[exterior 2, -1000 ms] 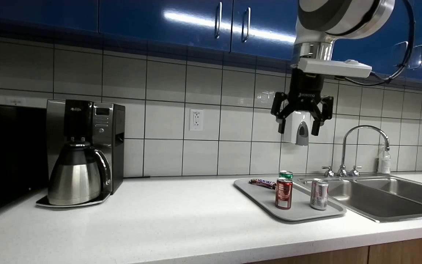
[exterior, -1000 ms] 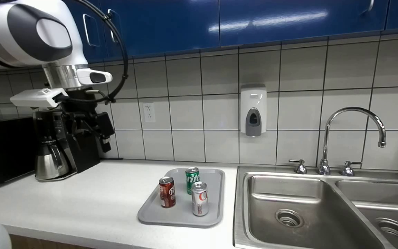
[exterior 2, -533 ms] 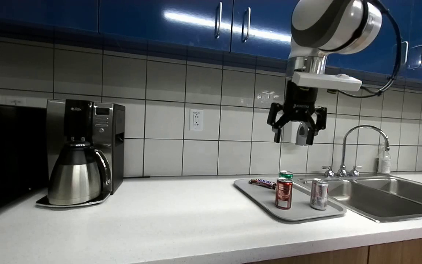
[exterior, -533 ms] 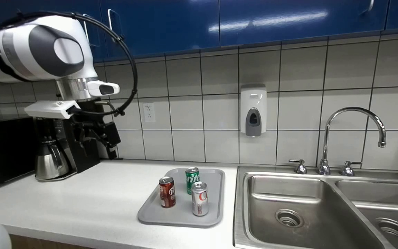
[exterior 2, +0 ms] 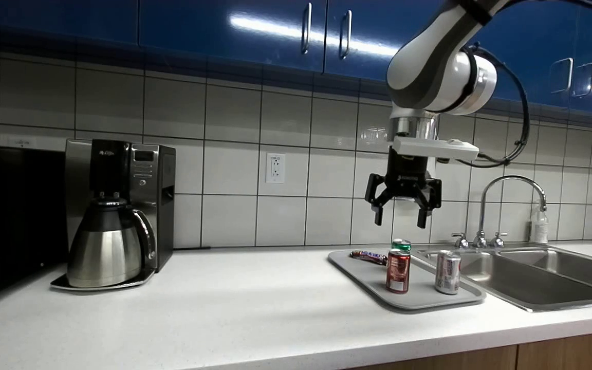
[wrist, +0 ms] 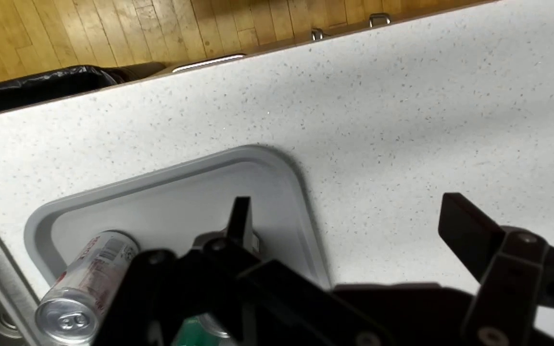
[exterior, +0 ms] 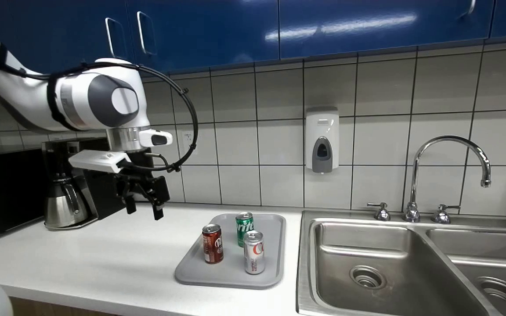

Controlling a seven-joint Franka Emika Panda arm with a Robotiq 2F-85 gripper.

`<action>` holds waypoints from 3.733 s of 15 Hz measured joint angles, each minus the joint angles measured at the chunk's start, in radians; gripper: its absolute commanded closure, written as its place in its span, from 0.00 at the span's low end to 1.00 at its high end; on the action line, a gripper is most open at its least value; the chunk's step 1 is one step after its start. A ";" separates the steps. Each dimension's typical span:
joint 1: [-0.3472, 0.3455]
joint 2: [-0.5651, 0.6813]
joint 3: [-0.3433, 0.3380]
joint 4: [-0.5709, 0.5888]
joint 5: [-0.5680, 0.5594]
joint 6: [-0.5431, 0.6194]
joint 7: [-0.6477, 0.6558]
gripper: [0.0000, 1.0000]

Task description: Remove the cans from the tray and put them on the counter

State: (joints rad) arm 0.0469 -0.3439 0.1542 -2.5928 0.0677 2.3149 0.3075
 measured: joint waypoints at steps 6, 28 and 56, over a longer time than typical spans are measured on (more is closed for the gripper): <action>-0.034 0.181 -0.062 0.120 -0.071 -0.001 -0.001 0.00; -0.047 0.522 -0.167 0.382 -0.223 0.046 0.021 0.00; 0.009 0.672 -0.205 0.446 -0.225 0.091 0.021 0.58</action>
State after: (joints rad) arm 0.0560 0.3279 -0.0504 -2.1465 -0.1572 2.4064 0.3283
